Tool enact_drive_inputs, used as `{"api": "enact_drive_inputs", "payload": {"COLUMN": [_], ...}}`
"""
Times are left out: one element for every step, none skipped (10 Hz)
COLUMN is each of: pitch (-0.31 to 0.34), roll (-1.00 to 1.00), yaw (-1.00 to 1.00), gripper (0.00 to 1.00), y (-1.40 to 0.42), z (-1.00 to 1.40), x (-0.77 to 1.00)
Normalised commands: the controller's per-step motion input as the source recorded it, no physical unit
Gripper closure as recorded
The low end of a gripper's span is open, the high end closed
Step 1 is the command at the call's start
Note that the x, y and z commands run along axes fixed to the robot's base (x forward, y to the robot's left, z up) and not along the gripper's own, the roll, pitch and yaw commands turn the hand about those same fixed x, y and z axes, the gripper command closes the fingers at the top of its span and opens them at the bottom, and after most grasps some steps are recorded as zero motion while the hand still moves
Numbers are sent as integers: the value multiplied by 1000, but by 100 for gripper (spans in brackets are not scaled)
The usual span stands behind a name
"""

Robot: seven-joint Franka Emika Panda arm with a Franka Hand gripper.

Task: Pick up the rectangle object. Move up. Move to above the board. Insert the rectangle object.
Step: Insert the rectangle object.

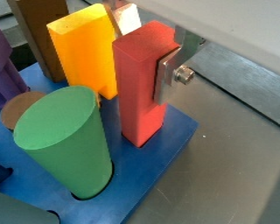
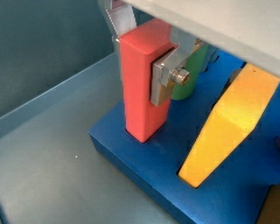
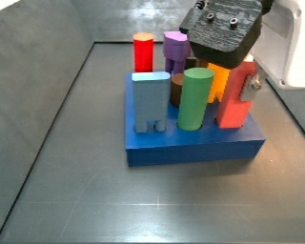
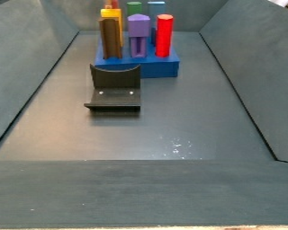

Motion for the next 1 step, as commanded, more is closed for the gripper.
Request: {"api": "enact_drive_inputs", "payload": {"pitch": [0], "roll": [0], "yaw": [0], "gripper": [100], "y": [0], "z": [0], "x": [0]}}
